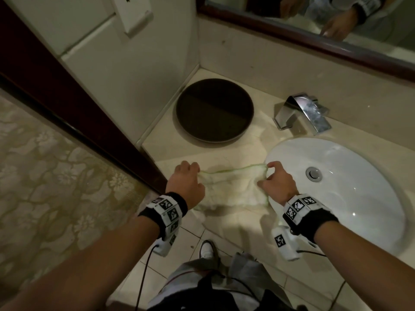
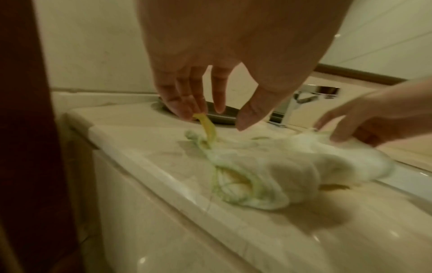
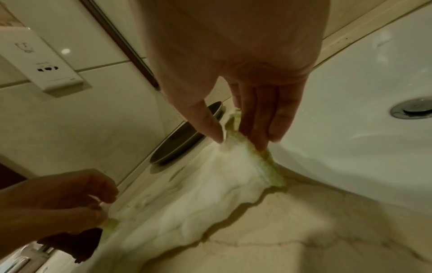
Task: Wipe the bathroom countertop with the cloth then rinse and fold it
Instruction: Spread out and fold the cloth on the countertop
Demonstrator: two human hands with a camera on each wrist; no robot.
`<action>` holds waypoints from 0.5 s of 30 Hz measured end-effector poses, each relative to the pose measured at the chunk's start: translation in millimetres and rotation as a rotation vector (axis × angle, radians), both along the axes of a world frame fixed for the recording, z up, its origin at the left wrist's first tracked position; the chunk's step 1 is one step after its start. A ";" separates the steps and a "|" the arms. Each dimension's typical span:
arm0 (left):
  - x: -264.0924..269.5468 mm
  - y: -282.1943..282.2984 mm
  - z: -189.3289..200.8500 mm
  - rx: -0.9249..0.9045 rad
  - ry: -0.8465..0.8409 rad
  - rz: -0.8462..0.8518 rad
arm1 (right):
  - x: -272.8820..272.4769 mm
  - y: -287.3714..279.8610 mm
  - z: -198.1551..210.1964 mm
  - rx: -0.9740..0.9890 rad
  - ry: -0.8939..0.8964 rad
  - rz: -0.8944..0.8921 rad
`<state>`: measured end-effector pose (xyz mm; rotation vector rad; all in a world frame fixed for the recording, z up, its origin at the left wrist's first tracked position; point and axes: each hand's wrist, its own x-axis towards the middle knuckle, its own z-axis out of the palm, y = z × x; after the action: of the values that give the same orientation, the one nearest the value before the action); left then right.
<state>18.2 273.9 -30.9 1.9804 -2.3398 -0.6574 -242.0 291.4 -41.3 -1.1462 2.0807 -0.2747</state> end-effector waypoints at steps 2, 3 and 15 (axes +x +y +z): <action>-6.8 10.2 2.4 -0.094 -0.096 -0.171 | -0.5 4.7 0.9 -0.007 0.036 0.035; -9.8 13.6 3.2 -0.111 -0.148 -0.232 | -1.9 5.5 1.7 -0.005 0.064 0.037; -41.9 28.7 12.3 -0.097 -0.109 -0.418 | 35.4 37.1 1.2 -0.503 0.328 0.497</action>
<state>-23.7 302.6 -18.7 1.5351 -2.8219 -0.4391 -206.6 328.5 -40.1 -2.0832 1.9611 -0.3995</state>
